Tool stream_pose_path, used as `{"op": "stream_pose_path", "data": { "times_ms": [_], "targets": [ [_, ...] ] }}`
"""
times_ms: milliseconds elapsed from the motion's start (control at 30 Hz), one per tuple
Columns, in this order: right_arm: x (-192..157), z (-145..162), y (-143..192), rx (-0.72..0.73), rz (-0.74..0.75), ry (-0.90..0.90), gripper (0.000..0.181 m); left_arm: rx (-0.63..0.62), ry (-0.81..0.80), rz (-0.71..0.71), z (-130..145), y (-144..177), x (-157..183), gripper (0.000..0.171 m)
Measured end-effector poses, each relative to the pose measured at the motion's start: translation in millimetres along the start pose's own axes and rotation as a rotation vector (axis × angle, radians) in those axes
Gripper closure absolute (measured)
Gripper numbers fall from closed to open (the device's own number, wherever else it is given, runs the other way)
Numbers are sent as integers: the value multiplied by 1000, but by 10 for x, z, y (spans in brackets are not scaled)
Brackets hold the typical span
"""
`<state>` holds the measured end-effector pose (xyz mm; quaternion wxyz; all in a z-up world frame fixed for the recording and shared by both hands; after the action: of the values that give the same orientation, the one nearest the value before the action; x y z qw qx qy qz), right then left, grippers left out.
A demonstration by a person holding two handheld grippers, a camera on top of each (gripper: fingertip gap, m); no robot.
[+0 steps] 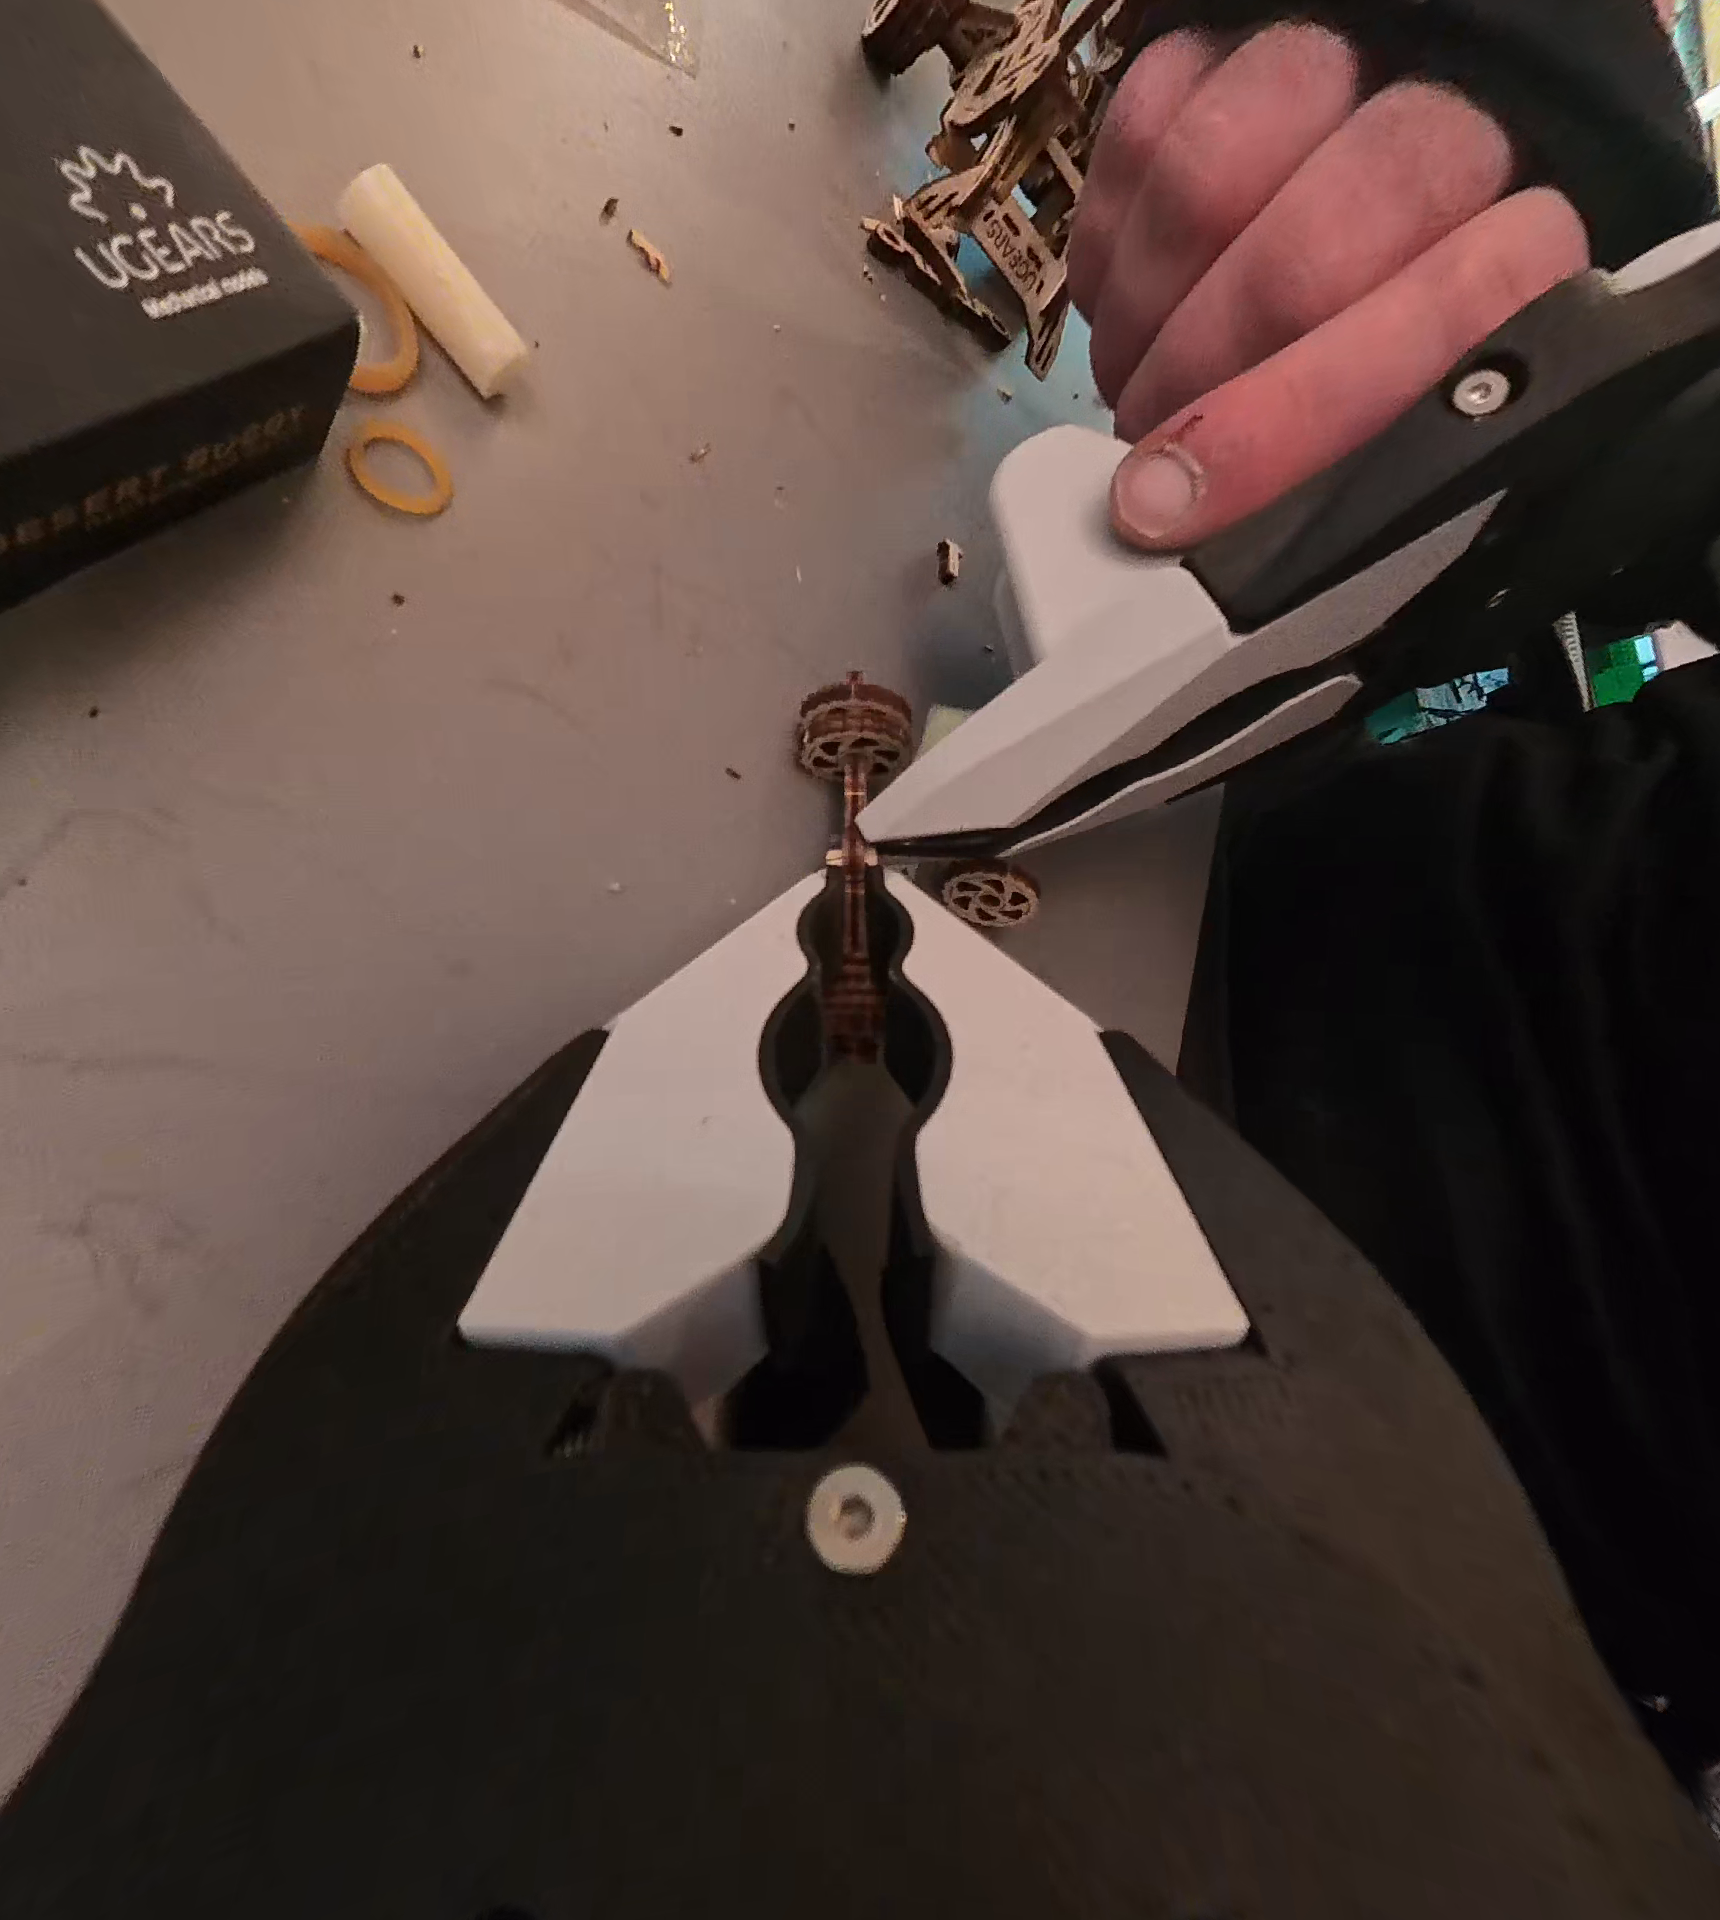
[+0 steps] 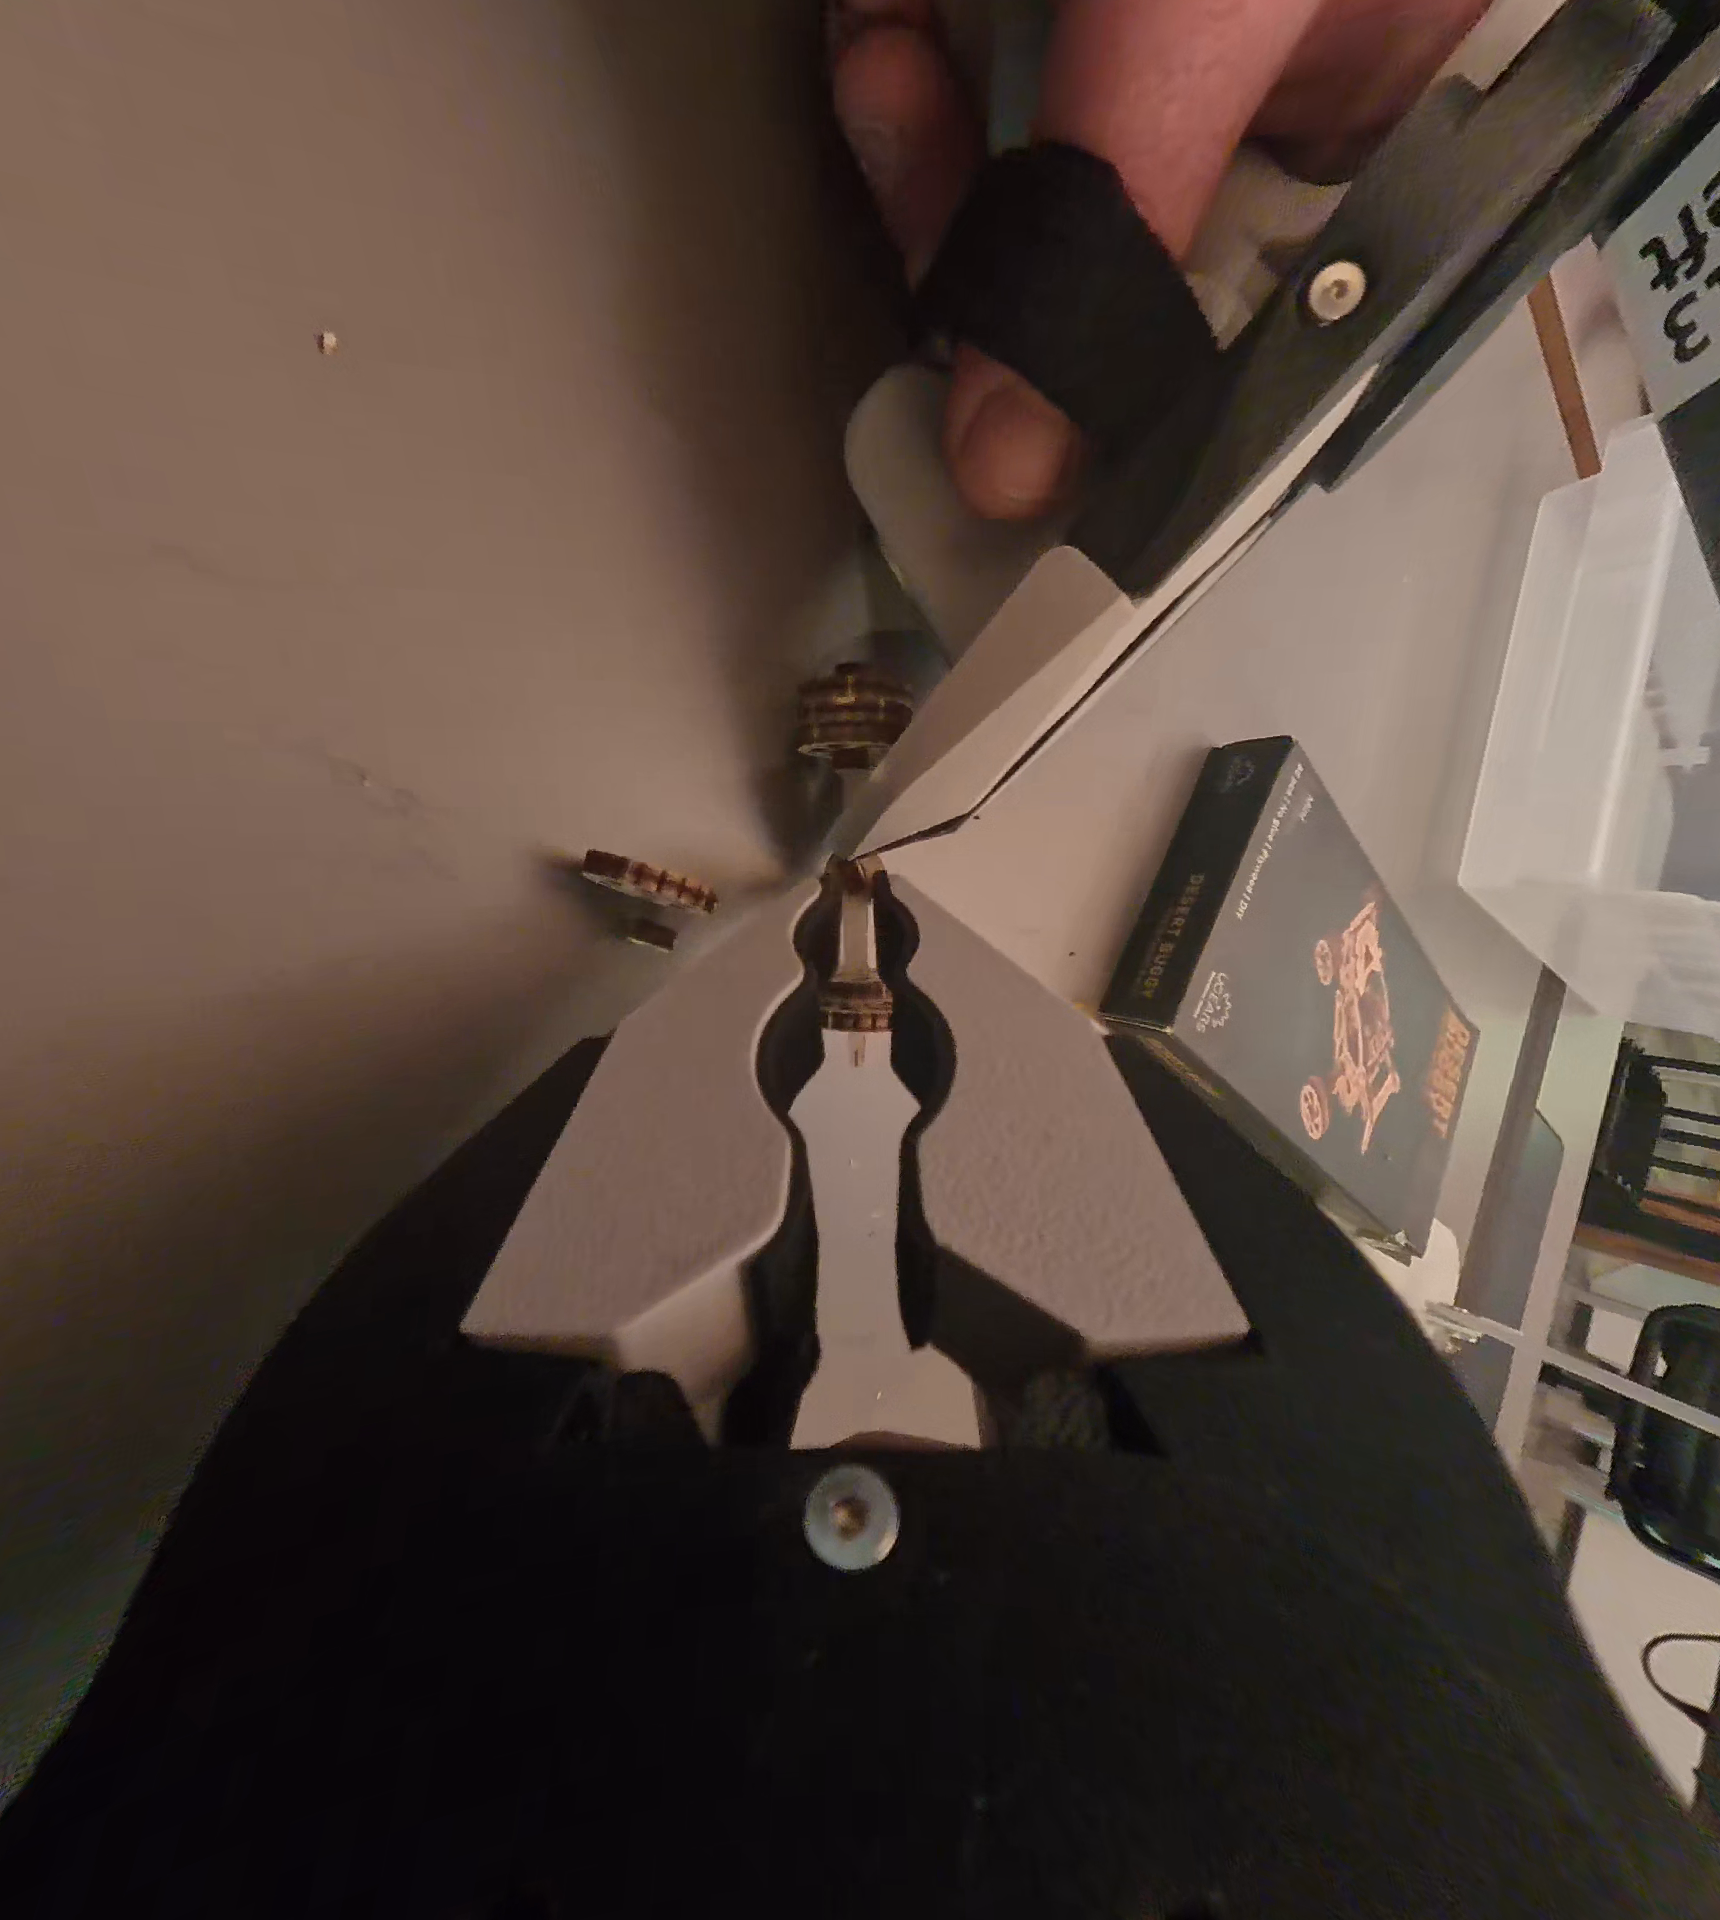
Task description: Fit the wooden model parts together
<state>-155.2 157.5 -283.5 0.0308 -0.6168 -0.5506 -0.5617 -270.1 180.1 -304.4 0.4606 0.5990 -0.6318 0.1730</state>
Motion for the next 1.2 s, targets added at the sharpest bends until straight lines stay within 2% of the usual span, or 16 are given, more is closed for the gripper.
{"op": "stream_pose_path", "data": {
  "times_ms": [267, 767, 867, 1200],
  "targets": [
    [-46, -55, 2, 2, 45, 108, 180, 2, 33, 25, -9, -1, -19, 171],
    [-18, -13, -11, 38, 10, 92, 179, -5, 90, 86, -13, 18, -61, 171],
    [-23, -5, -12, 40, -21, 111, 171, -17, 108, 111, -10, 14, -68, 171],
    [-23, -3, -9, 28, 0, 113, 177, -11, 138, 129, -17, 20, -89, 171]
  ]
}}
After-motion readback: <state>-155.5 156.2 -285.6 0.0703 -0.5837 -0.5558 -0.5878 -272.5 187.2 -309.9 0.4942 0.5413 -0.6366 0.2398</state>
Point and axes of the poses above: each gripper's, where its closed fingertips meet, y back along the fingers, z out of its underside, x = y × z across the jaws, the point moved 8 cm from there along y, back along the fingers, and after that the axes turned 13 degrees about z, right-handed, at the moved point
